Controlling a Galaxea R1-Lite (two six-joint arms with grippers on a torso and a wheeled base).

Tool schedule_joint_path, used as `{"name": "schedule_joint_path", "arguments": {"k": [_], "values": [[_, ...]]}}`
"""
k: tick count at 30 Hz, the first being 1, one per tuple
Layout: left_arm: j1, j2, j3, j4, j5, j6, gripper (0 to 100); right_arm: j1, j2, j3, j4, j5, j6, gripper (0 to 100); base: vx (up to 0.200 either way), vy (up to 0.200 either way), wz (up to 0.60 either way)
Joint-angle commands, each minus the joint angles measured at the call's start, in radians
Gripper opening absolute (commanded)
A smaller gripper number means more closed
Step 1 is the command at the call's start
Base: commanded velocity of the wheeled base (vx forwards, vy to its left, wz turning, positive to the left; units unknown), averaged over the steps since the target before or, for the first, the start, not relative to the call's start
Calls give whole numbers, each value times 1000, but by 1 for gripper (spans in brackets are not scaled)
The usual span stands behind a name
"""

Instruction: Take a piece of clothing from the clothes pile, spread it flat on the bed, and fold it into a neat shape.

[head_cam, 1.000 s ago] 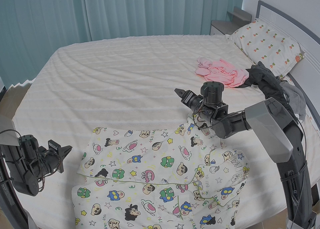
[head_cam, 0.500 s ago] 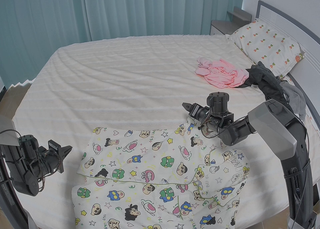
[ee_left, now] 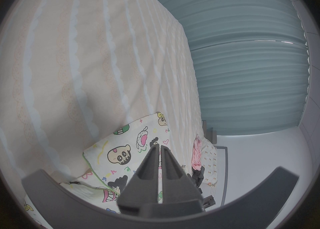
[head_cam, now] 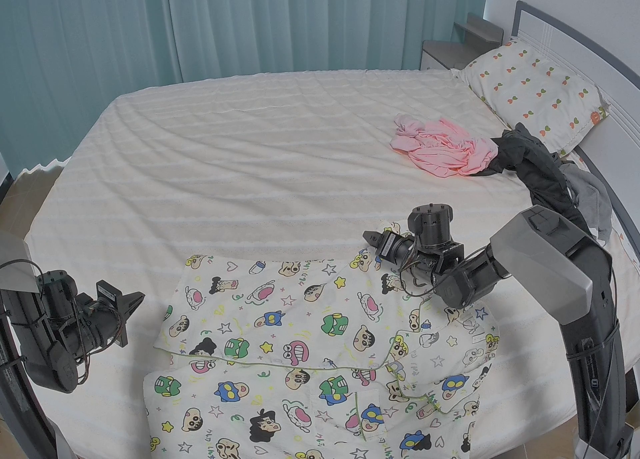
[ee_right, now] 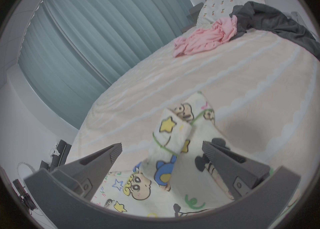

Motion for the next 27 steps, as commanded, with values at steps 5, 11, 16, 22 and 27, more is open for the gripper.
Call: {"name": "schedule_joint_path", "arguments": {"k": [5,11,16,22,27], "values": [[1,3,0,-7,0,0,0,55,86,-116,-15,5,0,100,0,0,0],[1,4,0,-7,0,0,0,75,97,-236,-75,1,-3,100,0,0,0],[1,4,0,-7,0,0,0,74,131,-349,-75,-1,-1,100,0,0,0],[1,4,-2,-7,0,0,0,66,114,-309,-78,1,10,100,0,0,0],[1,4,-2,-7,0,0,0,17,0,-171,-85,4,16,100,0,0,0]]}}
